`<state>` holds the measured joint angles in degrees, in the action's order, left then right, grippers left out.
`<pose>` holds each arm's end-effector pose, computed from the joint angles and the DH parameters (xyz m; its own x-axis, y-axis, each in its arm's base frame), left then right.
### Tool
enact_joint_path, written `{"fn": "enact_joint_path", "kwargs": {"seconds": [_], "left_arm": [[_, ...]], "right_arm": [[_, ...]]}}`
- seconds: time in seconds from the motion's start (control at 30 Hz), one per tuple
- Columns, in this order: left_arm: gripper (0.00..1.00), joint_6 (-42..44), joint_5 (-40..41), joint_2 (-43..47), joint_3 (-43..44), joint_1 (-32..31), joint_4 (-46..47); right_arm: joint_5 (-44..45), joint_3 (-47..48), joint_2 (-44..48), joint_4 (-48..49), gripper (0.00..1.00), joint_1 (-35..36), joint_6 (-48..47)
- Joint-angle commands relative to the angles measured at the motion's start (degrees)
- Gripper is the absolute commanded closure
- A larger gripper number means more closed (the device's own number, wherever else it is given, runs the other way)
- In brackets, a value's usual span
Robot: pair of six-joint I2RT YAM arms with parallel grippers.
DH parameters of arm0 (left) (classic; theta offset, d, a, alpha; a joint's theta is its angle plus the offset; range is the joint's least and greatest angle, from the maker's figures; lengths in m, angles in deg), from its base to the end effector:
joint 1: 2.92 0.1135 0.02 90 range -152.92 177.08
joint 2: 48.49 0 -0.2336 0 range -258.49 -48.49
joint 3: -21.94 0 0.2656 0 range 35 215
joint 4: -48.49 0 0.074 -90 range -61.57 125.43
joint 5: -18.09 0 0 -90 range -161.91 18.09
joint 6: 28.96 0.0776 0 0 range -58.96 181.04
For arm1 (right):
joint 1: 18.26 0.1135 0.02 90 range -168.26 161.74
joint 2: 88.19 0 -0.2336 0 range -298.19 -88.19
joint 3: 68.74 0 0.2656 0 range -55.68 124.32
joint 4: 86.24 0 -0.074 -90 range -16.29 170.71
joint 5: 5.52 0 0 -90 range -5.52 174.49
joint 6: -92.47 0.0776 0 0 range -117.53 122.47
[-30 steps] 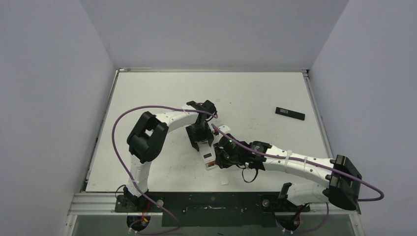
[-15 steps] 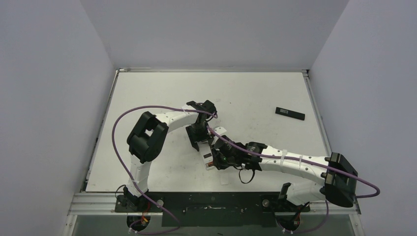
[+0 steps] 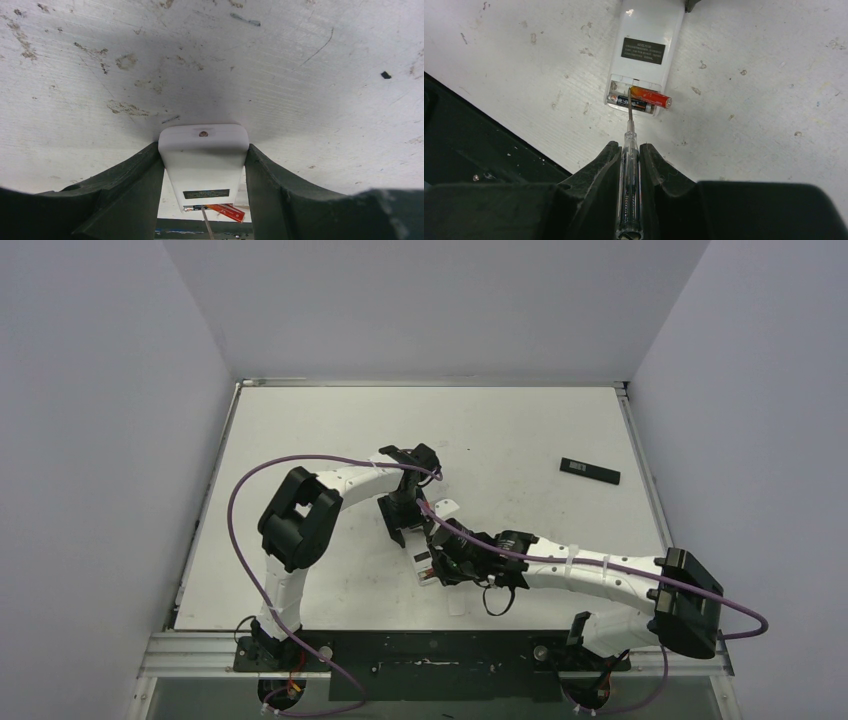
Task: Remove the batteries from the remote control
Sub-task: Unload the battery from the remote control.
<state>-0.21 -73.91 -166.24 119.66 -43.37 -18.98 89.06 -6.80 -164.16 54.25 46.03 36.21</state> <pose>0.2912 -0.2518 0.0779 -0.9351 -0.3541 0.0096 -0.3541 0.9336 -0.0550 0.1405 0.2775 0.1540 -0.7775 -0.3387 -0.5298 -0.5359 0.7976 0.2767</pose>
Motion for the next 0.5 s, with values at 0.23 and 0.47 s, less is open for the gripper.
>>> {"fn": "enact_joint_path", "kwargs": {"seconds": [0.23, 0.47], "left_arm": [[1.00, -0.9, 2.0, -0.4, -1.7, 0.2, 3.3], [1.00, -0.9, 2.1, -0.6, -1.5, 0.2, 3.1]], "right_arm": [[3.7, 2.9, 1.5, -1.9, 0.95, 0.4, -0.9], [5.1, 3.2, 2.8, -3.3, 0.95, 0.4, -0.8]]}}
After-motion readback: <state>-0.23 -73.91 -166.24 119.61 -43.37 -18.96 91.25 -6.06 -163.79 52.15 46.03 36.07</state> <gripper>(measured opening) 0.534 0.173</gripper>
